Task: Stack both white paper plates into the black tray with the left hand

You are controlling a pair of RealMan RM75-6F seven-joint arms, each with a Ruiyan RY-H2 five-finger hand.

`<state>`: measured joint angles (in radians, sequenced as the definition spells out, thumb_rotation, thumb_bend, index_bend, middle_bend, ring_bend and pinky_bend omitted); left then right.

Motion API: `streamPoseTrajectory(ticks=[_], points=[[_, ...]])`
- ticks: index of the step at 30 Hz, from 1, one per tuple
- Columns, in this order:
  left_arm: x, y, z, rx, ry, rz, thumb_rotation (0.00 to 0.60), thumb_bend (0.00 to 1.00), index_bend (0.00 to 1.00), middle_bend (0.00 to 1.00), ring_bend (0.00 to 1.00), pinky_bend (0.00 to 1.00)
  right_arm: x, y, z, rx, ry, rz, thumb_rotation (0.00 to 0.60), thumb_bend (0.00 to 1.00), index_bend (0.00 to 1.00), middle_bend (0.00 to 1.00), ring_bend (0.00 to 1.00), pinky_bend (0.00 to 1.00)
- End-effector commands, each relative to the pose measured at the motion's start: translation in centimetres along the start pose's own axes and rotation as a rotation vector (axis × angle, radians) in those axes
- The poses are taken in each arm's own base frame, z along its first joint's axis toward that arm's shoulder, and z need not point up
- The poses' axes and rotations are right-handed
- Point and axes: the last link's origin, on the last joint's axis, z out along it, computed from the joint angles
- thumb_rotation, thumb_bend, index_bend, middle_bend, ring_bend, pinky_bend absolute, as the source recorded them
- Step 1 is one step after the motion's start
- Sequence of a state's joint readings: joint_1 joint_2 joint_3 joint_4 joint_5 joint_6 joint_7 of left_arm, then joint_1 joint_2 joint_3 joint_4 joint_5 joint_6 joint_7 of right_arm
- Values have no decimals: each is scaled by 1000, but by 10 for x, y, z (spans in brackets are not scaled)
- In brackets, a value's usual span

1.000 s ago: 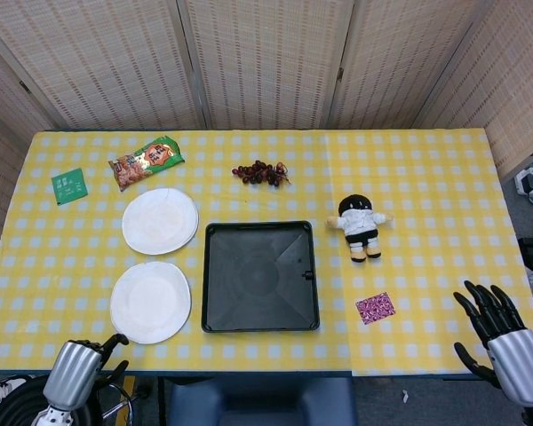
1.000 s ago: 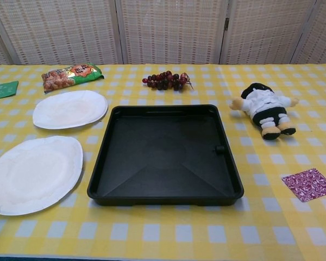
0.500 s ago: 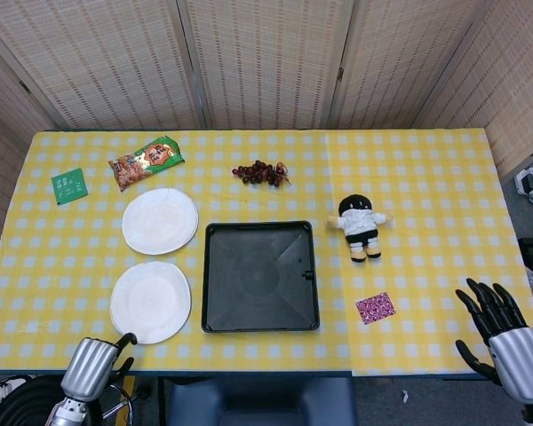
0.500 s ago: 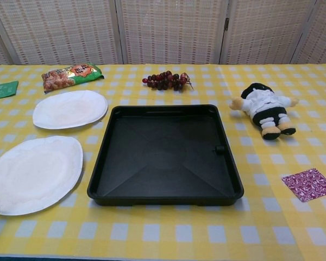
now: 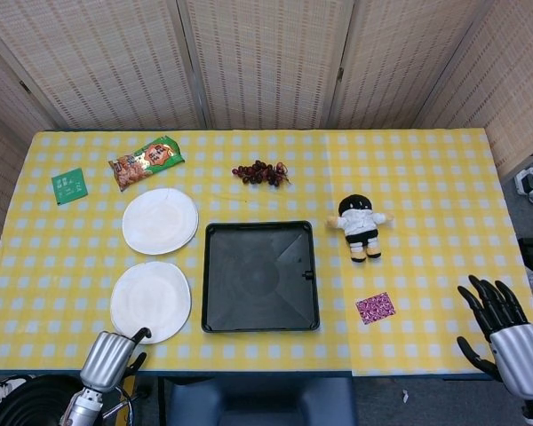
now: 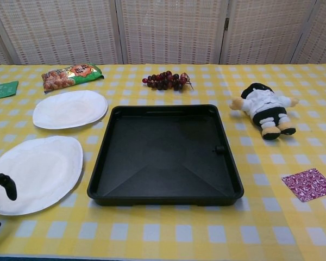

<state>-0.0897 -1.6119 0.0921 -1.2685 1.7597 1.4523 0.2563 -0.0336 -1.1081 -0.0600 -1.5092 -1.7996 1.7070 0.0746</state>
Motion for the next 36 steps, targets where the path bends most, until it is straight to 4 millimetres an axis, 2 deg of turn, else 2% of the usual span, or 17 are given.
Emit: streamPoseTrajectory(ticks=[1,13,36], points=[[-2,1,5,-2,6,1,600,341,452,1000,1000,1000,0,0,0,-3,1,0,600,365,0,0,0,0],[-11,5,12,-21,-5,1,600,340,459,1000,1000,1000,-2,2,4,-11,-8,-6,600,366,0,0,0,0],[-20,-2,25,23,-27,31,600,342,457,1000,1000,1000,-2,2,5,-13,-10,-4,600,365,0,0,0,0]])
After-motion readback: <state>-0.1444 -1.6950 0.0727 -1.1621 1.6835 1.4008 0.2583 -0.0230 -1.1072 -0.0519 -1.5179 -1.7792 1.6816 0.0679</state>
